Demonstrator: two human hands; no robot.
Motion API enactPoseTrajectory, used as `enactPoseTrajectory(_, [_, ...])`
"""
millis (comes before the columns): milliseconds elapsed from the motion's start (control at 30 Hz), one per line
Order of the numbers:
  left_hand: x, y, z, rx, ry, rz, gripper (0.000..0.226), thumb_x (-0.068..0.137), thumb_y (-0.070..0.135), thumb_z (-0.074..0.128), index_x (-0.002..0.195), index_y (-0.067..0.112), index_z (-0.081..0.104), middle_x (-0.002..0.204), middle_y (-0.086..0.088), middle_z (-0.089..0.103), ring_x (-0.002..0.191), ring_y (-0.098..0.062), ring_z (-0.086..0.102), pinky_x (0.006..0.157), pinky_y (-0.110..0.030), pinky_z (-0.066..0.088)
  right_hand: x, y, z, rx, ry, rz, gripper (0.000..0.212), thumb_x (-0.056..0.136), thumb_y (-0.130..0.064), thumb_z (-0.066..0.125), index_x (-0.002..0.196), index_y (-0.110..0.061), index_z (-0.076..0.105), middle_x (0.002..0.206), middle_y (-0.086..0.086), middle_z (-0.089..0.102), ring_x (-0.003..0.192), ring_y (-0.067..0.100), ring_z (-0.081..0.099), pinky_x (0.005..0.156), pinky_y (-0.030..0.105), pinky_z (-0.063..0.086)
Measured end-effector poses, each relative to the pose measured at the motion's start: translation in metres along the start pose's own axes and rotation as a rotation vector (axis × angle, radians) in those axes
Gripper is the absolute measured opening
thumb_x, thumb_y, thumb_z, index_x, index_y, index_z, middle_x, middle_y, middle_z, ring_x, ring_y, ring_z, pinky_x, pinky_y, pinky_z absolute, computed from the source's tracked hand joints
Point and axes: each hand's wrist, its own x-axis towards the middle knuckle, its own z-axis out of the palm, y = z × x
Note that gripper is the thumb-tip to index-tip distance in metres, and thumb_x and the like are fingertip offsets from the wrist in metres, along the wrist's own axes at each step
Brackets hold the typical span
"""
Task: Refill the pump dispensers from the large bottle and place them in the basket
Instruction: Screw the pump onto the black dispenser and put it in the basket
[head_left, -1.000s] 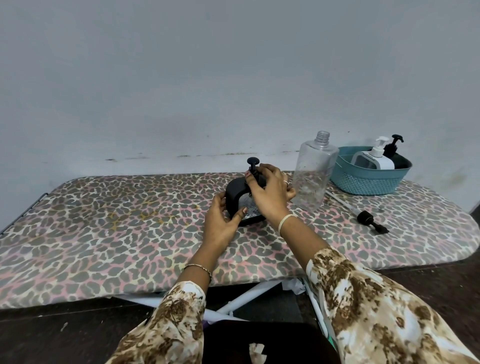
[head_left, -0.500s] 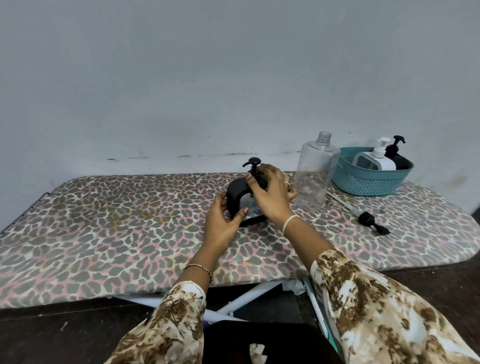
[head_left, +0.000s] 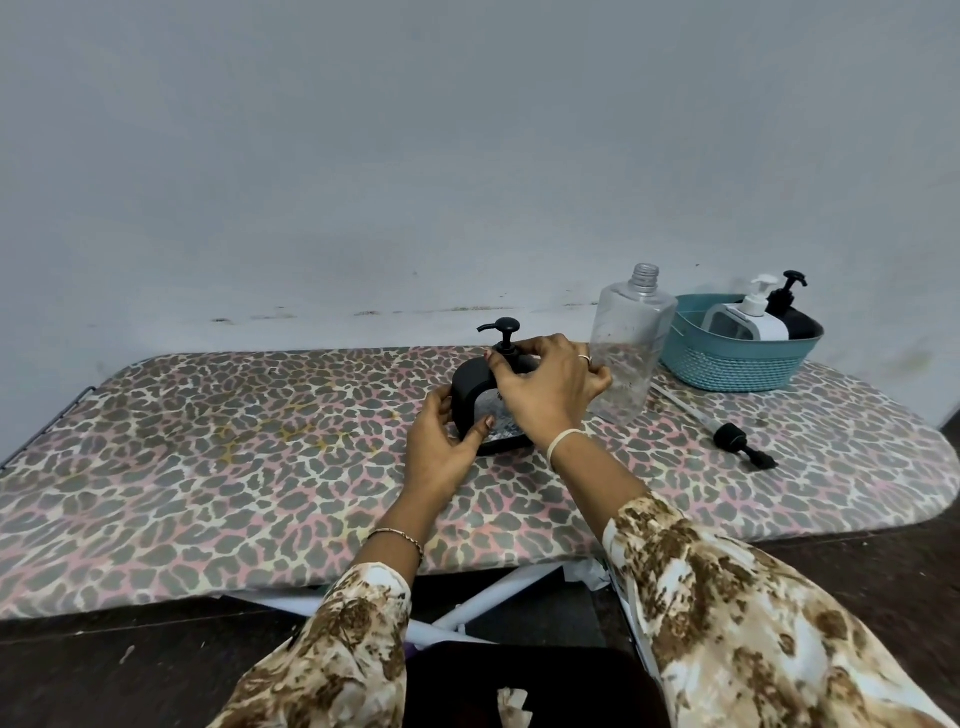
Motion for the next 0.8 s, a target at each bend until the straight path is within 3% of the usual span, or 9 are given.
enactPoseTrajectory(100, [0.001, 0.0, 0.0, 0.01, 0.016, 0.012, 0.061, 0.078, 0.021, 0.079, 0.13, 0.011, 0.048, 0.117, 0.001, 0.058, 0.103, -0.008, 0.054, 0.077, -0.003, 0.037, -0.001, 0.0, 0.003, -0.021, 0.006, 0.001, 0.035, 0.077, -0.06, 0.062, 0.09, -0.029, 0.07, 0.103, -0.01, 0.062, 0.109, 0.014, 0.052, 0.097, 0.042, 0.015])
enactPoseTrajectory(300, [0.0, 0.002, 0.001, -0.006, 0.025, -0.013, 0.061, 0.076, 0.024, 0.08, 0.128, 0.012, 0.049, 0.115, 0.003, 0.058, 0.102, -0.01, 0.055, 0.082, -0.014, 0.042, 0.003, -0.002, 0.003, 0.026, -0.018, 0.038, 0.033, 0.076, -0.06, 0.064, 0.089, -0.031, 0.07, 0.1, -0.011, 0.066, 0.107, 0.014, 0.052, 0.093, 0.041, 0.02])
enactPoseTrajectory(433, [-0.004, 0.003, -0.001, -0.014, 0.0, -0.011, 0.064, 0.078, 0.027, 0.079, 0.131, 0.013, 0.047, 0.111, 0.007, 0.053, 0.102, -0.009, 0.053, 0.075, -0.009, 0.04, 0.008, 0.01, 0.008, 0.182, -0.171, 0.069, 0.046, 0.072, -0.07, 0.062, 0.094, -0.031, 0.071, 0.106, -0.008, 0.067, 0.112, 0.016, 0.051, 0.1, 0.046, 0.023])
enactPoseTrajectory(500, [-0.006, 0.004, -0.001, -0.041, -0.01, -0.021, 0.064, 0.079, 0.025, 0.078, 0.133, 0.013, 0.046, 0.111, 0.007, 0.053, 0.104, -0.009, 0.052, 0.081, -0.013, 0.043, 0.009, 0.016, 0.007, 0.279, -0.263, 0.053, 0.054, 0.068, -0.075, 0.061, 0.098, -0.03, 0.069, 0.113, -0.007, 0.063, 0.116, 0.016, 0.051, 0.104, 0.05, 0.027])
enactPoseTrajectory(667, [-0.006, 0.007, -0.004, -0.193, -0.057, -0.094, 0.061, 0.078, 0.015, 0.078, 0.131, 0.014, 0.047, 0.118, 0.0, 0.057, 0.111, -0.015, 0.055, 0.093, -0.026, 0.048, 0.01, 0.024, -0.018, 0.601, -0.564, -0.007, 0.037, 0.083, -0.035, 0.073, 0.112, -0.014, 0.067, 0.11, -0.002, 0.068, 0.104, 0.011, 0.063, 0.097, 0.03, 0.049])
enactPoseTrajectory(733, [-0.008, 0.008, -0.005, -0.228, -0.088, -0.118, 0.063, 0.078, 0.013, 0.078, 0.133, 0.012, 0.046, 0.123, -0.002, 0.058, 0.116, -0.017, 0.055, 0.098, -0.029, 0.047, 0.014, 0.03, -0.031, 0.595, -0.643, -0.036, 0.042, 0.083, -0.031, 0.074, 0.119, -0.012, 0.063, 0.113, -0.002, 0.066, 0.105, 0.007, 0.061, 0.089, 0.016, 0.048])
enactPoseTrajectory(800, [-0.011, 0.011, -0.004, -0.244, -0.13, -0.132, 0.067, 0.077, 0.012, 0.078, 0.135, 0.011, 0.045, 0.129, -0.003, 0.057, 0.119, -0.017, 0.054, 0.103, -0.033, 0.046, 0.019, 0.037, -0.043, 0.578, -0.703, -0.046, 0.05, 0.08, -0.029, 0.077, 0.123, -0.013, 0.06, 0.118, -0.002, 0.065, 0.109, 0.008, 0.06, 0.091, 0.017, 0.045])
